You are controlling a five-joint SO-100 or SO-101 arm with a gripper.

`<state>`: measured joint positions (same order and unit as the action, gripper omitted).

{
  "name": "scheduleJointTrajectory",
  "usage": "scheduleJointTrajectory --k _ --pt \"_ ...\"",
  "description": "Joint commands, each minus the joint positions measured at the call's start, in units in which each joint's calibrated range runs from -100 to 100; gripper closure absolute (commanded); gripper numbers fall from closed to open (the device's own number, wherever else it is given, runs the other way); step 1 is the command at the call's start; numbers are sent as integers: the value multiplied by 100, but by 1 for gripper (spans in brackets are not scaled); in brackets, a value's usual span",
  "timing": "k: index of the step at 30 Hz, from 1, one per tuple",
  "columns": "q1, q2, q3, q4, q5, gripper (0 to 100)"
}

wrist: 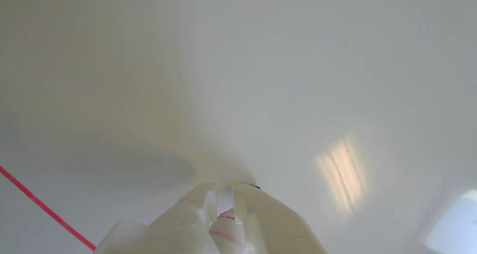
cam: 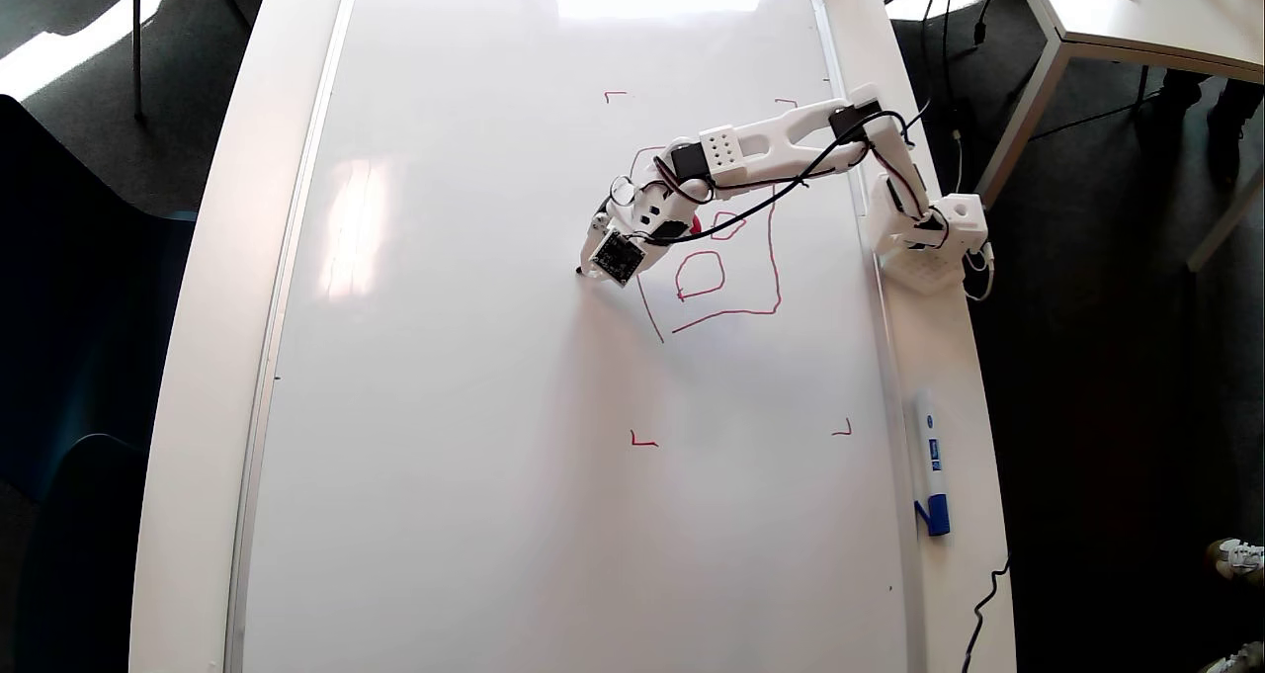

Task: Draw on a whiteboard a robot head using a pen attached to the gripper

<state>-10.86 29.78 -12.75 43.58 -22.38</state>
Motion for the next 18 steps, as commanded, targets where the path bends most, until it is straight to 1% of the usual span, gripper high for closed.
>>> scheduleJointTrajectory --k 1,13,18 --pt "265 -47 -183 -40 23 99" --pt "729 -131 -92 90 29 99" --pt "743 -416 90 507 -9 99"
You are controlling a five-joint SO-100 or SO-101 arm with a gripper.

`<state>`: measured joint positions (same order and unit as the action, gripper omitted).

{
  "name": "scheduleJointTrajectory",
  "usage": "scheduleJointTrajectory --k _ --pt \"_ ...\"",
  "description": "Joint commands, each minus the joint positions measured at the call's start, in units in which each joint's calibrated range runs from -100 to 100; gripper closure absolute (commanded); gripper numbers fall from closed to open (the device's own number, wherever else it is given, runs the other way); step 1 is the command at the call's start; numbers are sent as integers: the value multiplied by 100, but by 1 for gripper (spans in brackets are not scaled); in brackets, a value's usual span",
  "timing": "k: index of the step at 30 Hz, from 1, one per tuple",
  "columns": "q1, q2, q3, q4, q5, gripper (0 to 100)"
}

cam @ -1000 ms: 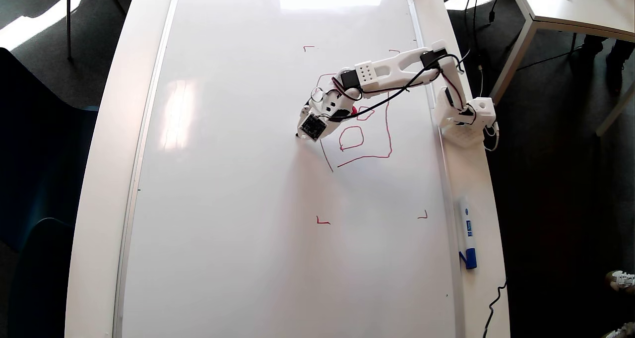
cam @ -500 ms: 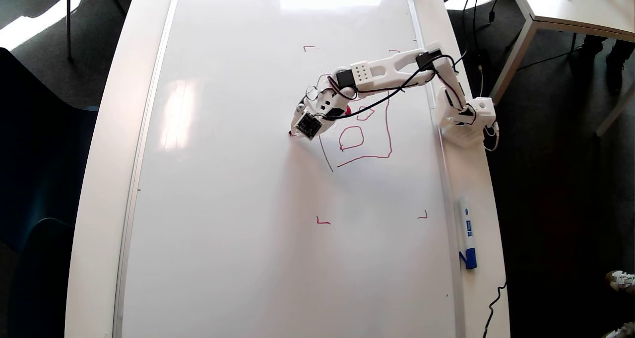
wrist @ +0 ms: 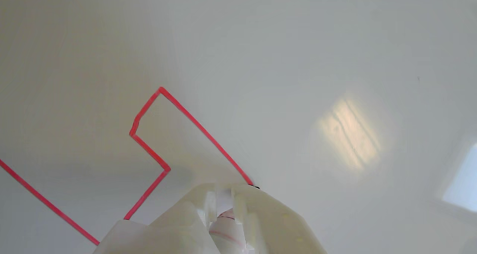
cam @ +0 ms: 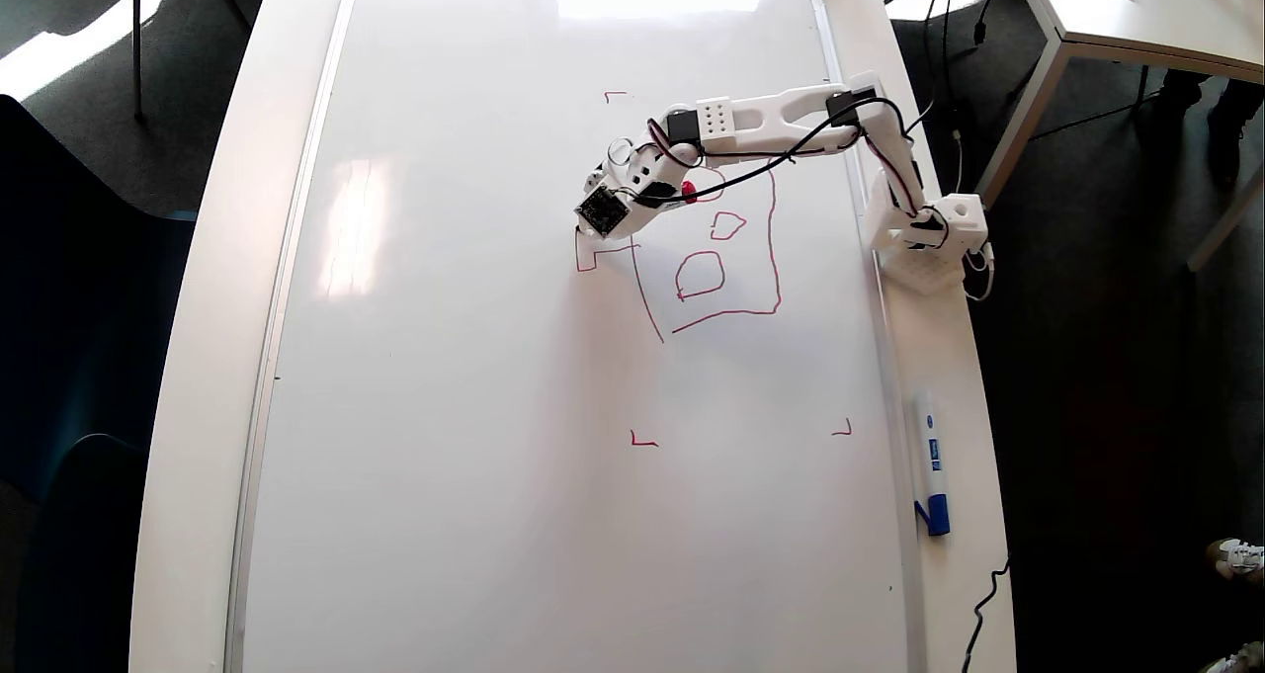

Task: Draw on a whiteboard a robot head using a pen attached to the gripper

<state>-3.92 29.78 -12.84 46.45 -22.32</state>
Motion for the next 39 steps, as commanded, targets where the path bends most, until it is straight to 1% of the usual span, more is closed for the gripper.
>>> scheduleJointTrajectory --k 1,12,24,30,34,39 --pt "42 -466 162 237 -20 99" --pt "-142 -910 943 255 -36 99" --pt "-562 -961 862 185 -180 99" --pt "-385 -978 834 168 -175 99" --pt "-282 -986 417 246 -148 99" --pt "-230 -1363 281 255 -143 99"
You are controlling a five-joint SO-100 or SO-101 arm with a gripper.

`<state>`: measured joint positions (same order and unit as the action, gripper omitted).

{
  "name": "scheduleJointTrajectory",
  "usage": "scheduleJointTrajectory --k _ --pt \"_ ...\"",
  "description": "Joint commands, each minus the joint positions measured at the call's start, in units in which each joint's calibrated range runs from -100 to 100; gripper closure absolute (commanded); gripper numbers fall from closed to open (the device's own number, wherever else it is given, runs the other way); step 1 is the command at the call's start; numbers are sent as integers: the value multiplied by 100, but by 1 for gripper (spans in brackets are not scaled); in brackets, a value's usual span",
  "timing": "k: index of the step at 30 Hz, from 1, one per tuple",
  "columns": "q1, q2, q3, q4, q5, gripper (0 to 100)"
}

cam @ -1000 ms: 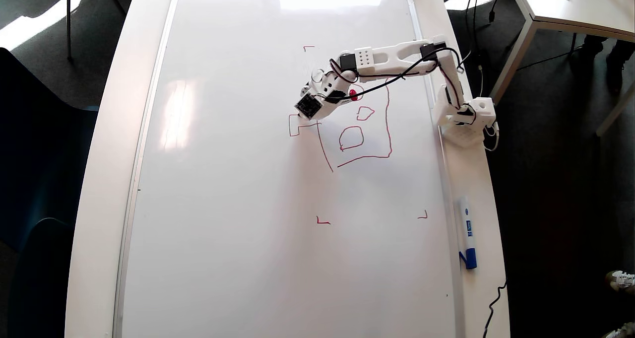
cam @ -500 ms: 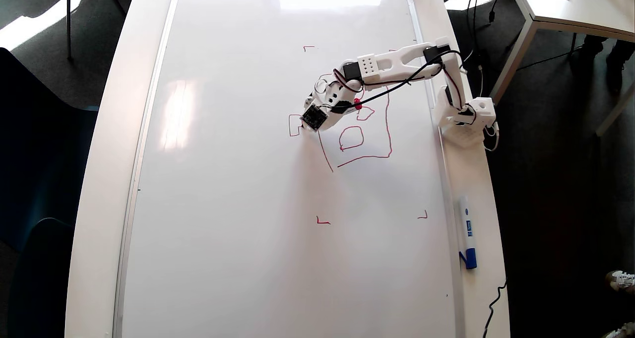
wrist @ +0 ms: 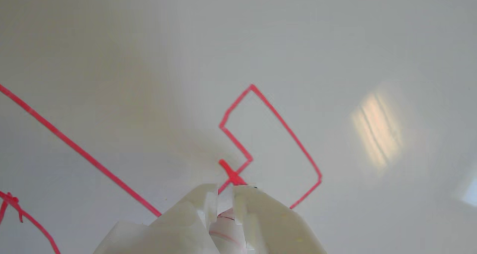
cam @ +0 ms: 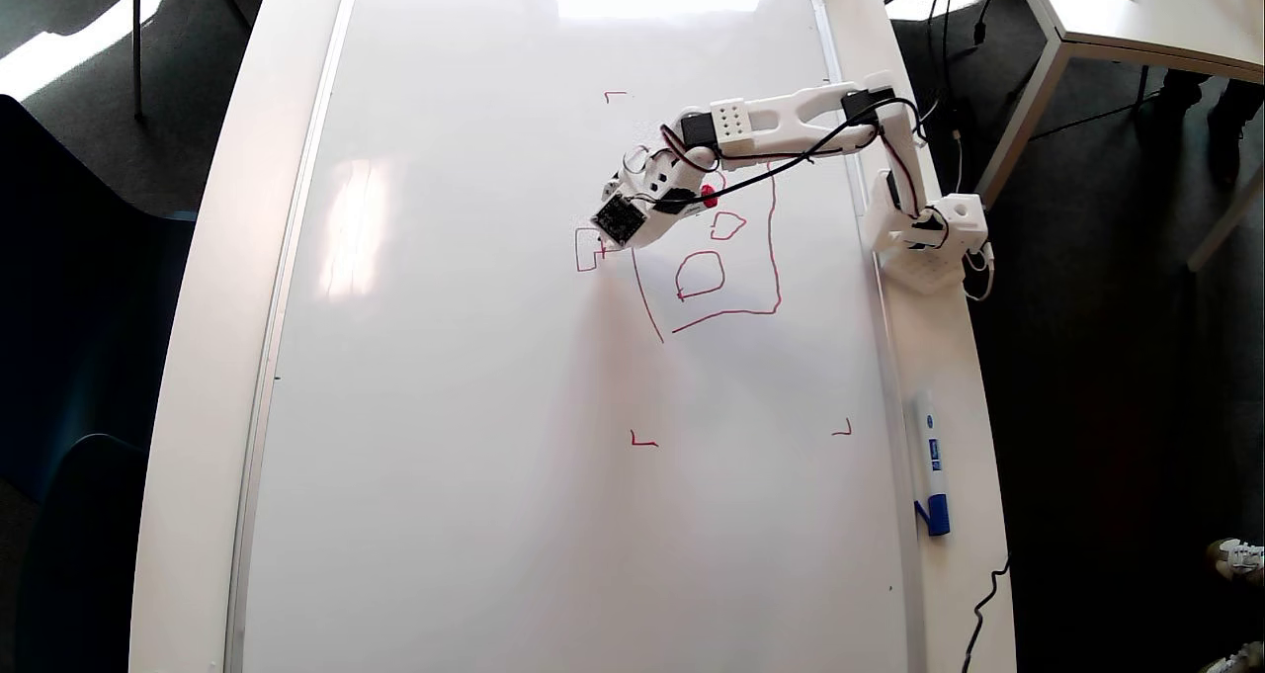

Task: Draw on a whiteboard a robot head using a pen attached to the gripper

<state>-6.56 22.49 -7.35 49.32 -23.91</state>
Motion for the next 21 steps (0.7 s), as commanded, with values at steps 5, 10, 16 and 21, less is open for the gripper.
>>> scheduleJointTrajectory --k 5,10,16,21 --pt "-55 -920 -213 -15 16 99" --pt "-165 -1431 -213 741 32 99" --pt "-217 -1767 -204 2009 5 99" --pt "-217 -2270 141 2826 21 99"
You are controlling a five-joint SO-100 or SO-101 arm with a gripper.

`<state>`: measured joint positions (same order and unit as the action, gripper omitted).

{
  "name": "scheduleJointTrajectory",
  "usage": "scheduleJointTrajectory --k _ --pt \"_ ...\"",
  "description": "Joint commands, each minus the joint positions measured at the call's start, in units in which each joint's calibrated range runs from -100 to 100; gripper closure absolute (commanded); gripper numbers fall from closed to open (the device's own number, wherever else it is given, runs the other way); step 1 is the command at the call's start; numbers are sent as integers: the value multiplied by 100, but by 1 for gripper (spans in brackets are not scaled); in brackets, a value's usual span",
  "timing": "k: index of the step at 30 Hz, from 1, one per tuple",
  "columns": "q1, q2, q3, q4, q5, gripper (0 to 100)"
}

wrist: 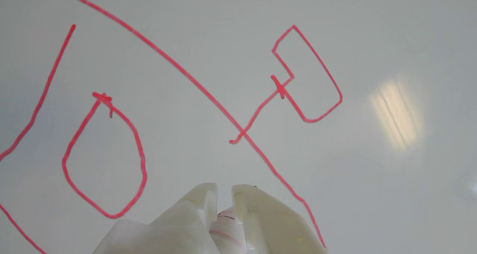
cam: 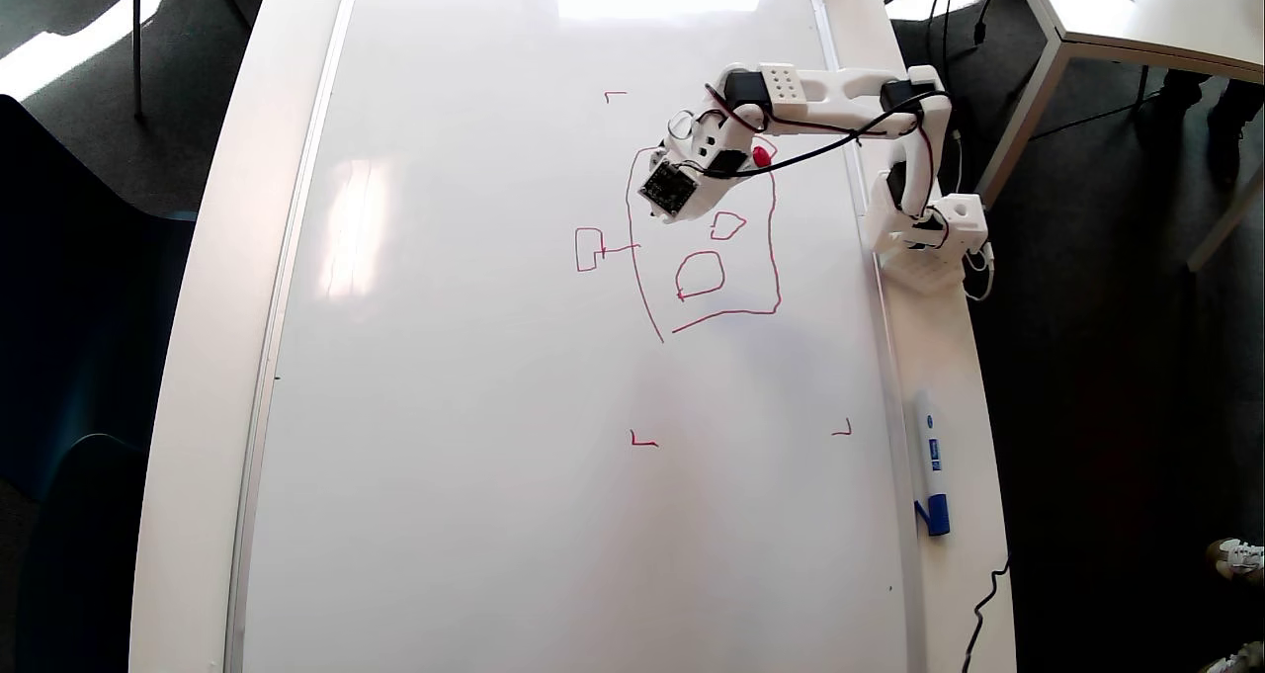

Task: Draw on a whiteboard a robot head using a pen attached to the gripper

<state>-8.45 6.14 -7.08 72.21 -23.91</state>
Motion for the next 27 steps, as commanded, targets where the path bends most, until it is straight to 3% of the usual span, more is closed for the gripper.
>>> scheduleJointTrajectory --k 1,15,20,27 --pt "-28 -744 177 624 26 99" --pt "-551 -3855 2256 1319 32 99" --pt "-485 -5163 3581 303 627 99" --pt "-227 -7461 6169 -2165 2037 99"
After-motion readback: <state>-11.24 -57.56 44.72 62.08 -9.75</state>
